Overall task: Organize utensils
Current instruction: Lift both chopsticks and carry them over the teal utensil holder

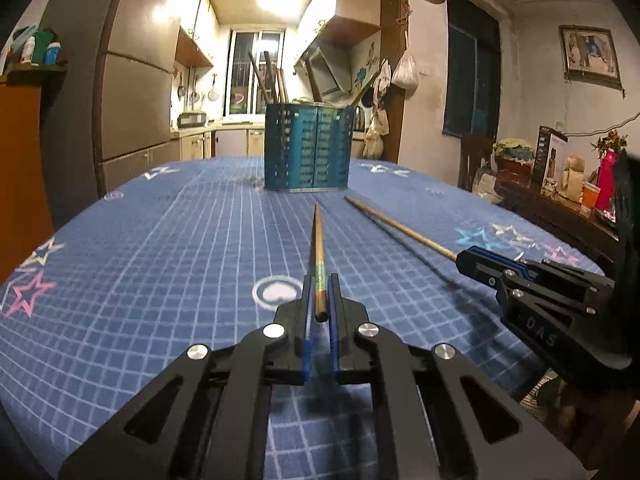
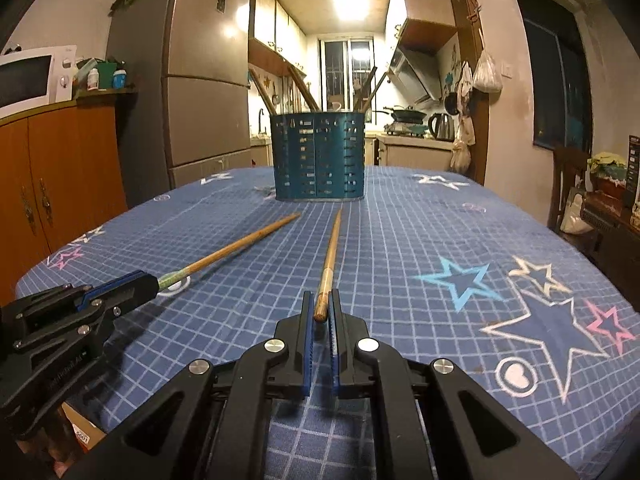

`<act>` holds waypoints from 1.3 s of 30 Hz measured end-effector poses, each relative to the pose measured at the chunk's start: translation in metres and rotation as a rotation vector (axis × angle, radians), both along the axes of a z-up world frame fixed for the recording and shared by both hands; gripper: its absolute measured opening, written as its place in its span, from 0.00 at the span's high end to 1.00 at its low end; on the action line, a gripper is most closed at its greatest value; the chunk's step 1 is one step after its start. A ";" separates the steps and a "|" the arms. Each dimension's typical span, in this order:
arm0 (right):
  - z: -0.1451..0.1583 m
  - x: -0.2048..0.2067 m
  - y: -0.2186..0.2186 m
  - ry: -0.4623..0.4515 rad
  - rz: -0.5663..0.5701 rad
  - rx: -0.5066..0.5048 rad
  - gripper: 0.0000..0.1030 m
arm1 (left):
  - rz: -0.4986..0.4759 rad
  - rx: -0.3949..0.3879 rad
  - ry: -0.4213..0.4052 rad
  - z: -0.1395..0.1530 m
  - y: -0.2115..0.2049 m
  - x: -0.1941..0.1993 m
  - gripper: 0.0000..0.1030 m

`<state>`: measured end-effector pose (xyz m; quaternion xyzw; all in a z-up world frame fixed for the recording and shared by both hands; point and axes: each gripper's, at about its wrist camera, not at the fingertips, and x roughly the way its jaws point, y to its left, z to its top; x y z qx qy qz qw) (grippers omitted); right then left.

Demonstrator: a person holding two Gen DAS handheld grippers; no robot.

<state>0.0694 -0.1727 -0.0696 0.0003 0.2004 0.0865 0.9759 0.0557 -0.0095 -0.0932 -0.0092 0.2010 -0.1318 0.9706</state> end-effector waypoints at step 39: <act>0.321 0.149 -0.067 -0.205 0.223 0.069 0.92 | -0.070 -0.010 -0.235 0.293 0.005 0.149 0.95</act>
